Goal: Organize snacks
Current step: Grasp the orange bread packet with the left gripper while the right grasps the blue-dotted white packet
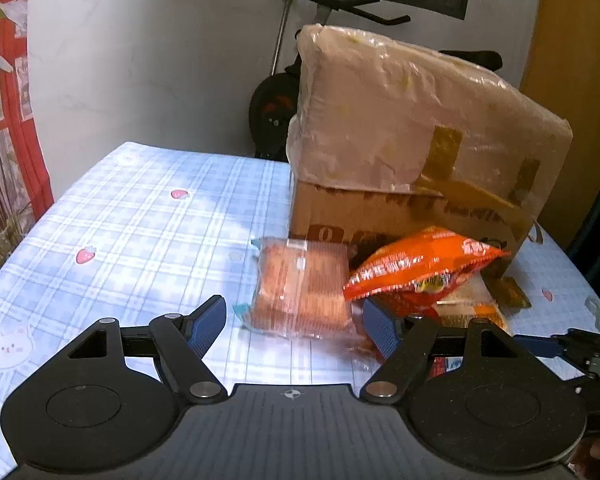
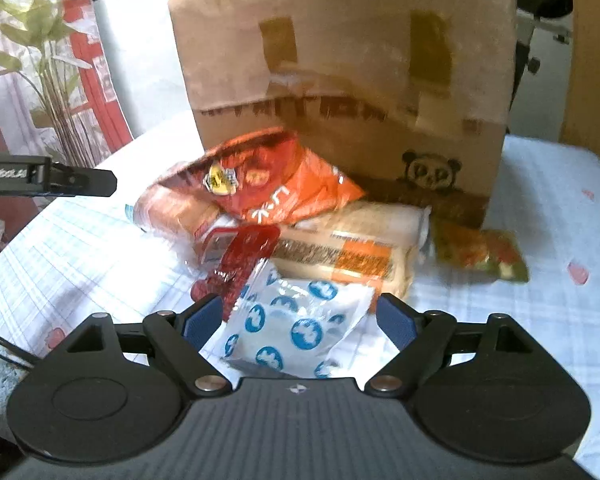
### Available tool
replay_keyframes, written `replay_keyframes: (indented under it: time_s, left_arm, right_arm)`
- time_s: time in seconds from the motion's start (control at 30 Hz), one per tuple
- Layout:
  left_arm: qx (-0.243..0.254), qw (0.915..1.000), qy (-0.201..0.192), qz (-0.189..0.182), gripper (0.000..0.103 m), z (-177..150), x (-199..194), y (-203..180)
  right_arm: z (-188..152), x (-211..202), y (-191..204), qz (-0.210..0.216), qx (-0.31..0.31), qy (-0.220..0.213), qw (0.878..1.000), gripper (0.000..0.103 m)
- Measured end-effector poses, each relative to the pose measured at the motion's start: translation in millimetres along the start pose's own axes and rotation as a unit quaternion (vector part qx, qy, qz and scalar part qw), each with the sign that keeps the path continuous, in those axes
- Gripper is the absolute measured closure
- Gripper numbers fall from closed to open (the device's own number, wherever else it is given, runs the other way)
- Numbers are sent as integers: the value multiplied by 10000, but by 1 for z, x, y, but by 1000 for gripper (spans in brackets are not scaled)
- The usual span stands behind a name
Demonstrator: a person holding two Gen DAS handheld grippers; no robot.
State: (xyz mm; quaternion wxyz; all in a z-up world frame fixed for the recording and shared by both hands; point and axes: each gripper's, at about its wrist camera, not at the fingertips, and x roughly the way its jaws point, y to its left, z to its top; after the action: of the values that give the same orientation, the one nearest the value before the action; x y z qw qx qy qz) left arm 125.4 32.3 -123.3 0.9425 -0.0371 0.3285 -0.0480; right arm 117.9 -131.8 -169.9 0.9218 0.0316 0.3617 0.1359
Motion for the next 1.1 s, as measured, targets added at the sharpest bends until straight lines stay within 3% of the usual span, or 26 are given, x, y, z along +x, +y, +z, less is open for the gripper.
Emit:
replay_keyframes:
  time_s: [0.1, 0.13, 0.27, 0.37, 0.87, 1.1]
  left_arm:
    - [-3, 10000, 30, -11, 25, -2, 0, 0]
    - [-4, 10000, 38, -12, 25, -2, 0, 0]
    - [6, 9999, 106, -9, 25, -5, 3, 0]
    - [0, 9999, 169, -13, 25, -5, 8, 1]
    - [699, 9966, 441, -51, 25, 10, 67, -12]
    - [940, 9942, 489, 162, 24, 20, 98, -21]
  right_arm:
    - [-3, 9, 0, 5, 79, 121, 9999, 24]
    - [-3, 10, -1, -9, 99, 139, 9999, 32]
    - [-6, 4, -7, 70, 179, 20, 9998, 47]
    - [-8, -2, -12, 24, 206, -77, 9998, 51]
    - [-9, -14, -30, -82, 497, -203, 9985, 54]
    - [-9, -15, -30, -69, 484, -183, 9986, 54]
